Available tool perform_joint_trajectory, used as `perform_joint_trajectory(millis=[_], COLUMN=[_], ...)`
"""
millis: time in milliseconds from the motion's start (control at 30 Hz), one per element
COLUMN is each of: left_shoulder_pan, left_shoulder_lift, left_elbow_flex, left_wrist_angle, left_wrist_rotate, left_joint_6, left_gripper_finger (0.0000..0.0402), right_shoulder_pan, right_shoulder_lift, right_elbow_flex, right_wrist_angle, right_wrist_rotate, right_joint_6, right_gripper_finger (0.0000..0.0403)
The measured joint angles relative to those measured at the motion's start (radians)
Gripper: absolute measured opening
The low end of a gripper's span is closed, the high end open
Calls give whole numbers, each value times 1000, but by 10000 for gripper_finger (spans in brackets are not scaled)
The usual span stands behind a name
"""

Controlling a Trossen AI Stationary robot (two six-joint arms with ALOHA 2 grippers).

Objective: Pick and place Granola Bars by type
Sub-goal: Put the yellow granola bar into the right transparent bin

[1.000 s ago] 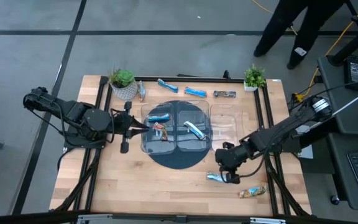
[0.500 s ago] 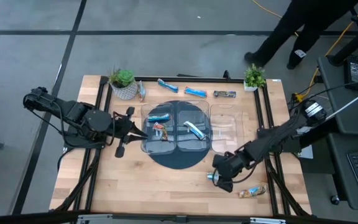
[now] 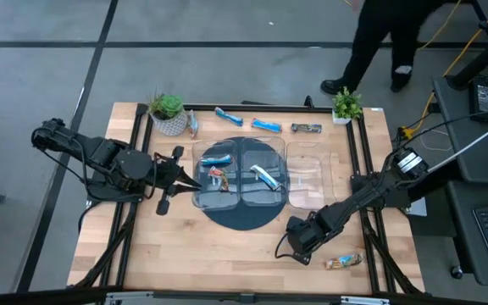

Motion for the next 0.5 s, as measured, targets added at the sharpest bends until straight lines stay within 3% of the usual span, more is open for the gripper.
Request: perform_joint_trajectory(millis=[300,500], left_shoulder_pan=[0,0], left_shoulder_lift=[0,0], left_elbow_flex=[0,0], left_wrist_angle=[1,1], left_wrist_rotate=[-1,-2], left_joint_6=[-13,-13], left_gripper_finger=[31,31], right_shoulder_pan=[0,0], right_shoulder_lift=[4,6], right_elbow_flex=[-2,-3], right_wrist_angle=[-2,-26], right_wrist_rotate=[6,29], right_joint_6=[0,23], right_gripper_finger=[257,189])
